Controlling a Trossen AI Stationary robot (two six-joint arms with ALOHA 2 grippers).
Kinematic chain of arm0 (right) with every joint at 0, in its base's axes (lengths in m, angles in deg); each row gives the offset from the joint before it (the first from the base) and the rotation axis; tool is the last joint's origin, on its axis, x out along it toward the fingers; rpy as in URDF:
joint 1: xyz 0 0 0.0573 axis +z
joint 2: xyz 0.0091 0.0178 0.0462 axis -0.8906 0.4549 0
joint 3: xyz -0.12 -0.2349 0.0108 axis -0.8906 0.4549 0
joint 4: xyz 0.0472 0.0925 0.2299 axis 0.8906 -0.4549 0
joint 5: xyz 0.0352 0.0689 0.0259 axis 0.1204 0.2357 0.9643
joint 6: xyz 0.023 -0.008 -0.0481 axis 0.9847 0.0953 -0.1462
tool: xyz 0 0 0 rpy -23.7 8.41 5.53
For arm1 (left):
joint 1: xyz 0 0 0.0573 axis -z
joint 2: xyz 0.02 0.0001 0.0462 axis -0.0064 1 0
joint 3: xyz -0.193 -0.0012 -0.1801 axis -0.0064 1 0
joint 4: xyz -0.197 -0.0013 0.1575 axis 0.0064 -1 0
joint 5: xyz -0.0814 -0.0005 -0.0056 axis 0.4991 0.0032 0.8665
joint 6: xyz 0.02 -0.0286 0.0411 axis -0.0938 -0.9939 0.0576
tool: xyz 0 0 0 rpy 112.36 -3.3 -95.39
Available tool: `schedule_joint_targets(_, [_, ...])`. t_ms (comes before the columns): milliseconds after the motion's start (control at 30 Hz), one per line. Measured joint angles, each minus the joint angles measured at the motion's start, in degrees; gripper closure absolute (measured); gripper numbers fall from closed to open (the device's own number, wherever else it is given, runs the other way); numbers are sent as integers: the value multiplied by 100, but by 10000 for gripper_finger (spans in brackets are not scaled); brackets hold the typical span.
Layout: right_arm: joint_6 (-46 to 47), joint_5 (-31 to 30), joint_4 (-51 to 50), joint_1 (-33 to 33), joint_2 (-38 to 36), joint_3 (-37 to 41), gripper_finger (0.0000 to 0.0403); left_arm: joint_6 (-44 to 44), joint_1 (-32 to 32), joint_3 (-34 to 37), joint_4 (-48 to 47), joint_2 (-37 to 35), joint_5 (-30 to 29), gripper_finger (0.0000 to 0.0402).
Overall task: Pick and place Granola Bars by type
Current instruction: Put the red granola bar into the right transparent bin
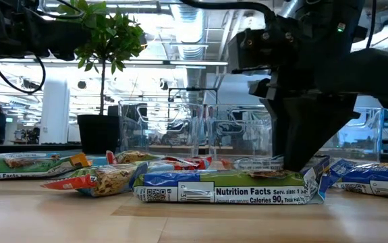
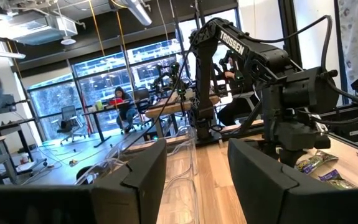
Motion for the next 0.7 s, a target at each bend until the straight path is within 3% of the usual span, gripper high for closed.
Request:
schedule_joint_targets(333, [84, -147, -810, 4, -9, -631, 326, 2, 0, 0, 0, 0, 1, 235])
schedule_joint_targets(567, [985, -285, -1845, -22, -11, -1205, 326, 2, 1, 0, 0, 0, -1, 235])
schedule_joint_targets(700, [1276, -241, -1912, -49, -105, -1307, 326, 2, 2, 0, -2, 0, 1, 235])
